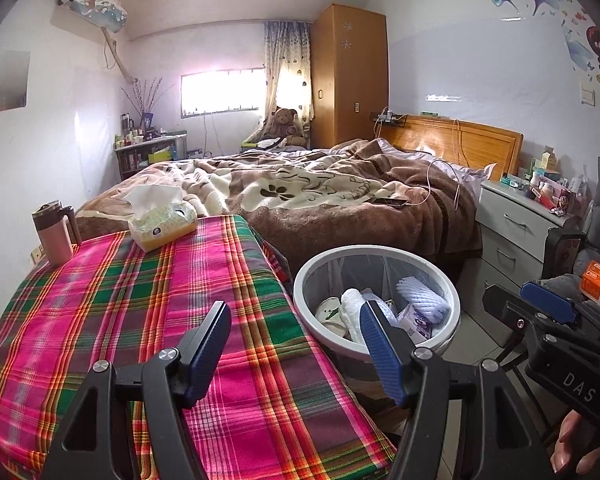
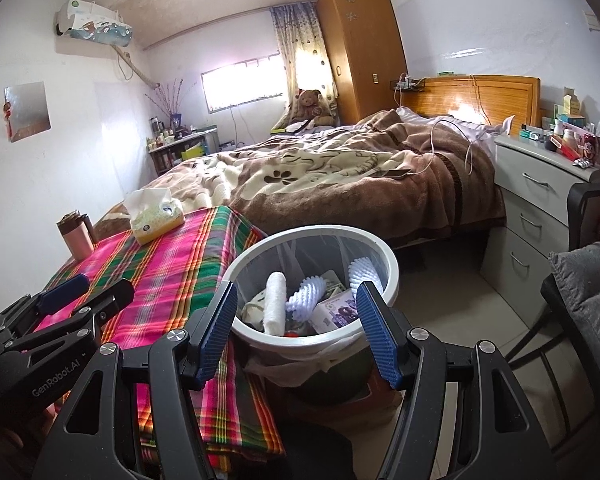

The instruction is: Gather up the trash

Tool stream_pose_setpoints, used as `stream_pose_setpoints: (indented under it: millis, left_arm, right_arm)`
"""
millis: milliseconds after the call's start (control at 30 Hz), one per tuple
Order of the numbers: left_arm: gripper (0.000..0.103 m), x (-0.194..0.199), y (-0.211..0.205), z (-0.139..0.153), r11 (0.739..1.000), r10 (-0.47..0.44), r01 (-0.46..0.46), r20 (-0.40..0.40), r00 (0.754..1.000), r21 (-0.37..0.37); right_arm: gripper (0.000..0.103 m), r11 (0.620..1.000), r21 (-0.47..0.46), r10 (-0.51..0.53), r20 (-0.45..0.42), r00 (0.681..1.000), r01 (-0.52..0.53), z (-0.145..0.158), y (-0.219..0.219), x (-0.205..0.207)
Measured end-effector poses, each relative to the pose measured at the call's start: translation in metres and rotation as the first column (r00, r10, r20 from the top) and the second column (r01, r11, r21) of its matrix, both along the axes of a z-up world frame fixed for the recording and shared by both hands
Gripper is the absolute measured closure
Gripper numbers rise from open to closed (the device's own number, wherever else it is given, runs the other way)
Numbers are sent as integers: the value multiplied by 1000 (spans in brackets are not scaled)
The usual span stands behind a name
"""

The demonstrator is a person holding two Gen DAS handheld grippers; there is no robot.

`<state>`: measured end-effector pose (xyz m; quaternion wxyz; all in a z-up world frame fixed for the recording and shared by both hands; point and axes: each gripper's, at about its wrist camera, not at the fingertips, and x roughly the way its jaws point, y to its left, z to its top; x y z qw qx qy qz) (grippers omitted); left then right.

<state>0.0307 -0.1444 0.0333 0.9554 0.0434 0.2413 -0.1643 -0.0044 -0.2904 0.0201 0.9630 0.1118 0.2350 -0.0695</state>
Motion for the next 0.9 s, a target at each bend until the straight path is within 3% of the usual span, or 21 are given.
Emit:
stream_pose_setpoints:
  millis: [900]
  left_arm:
    - [36, -4, 5, -1, 1000, 6, -6, -7, 1000, -8]
  right_arm:
    - [40, 1000, -13, 0, 1, 1000, 0, -1, 6, -4]
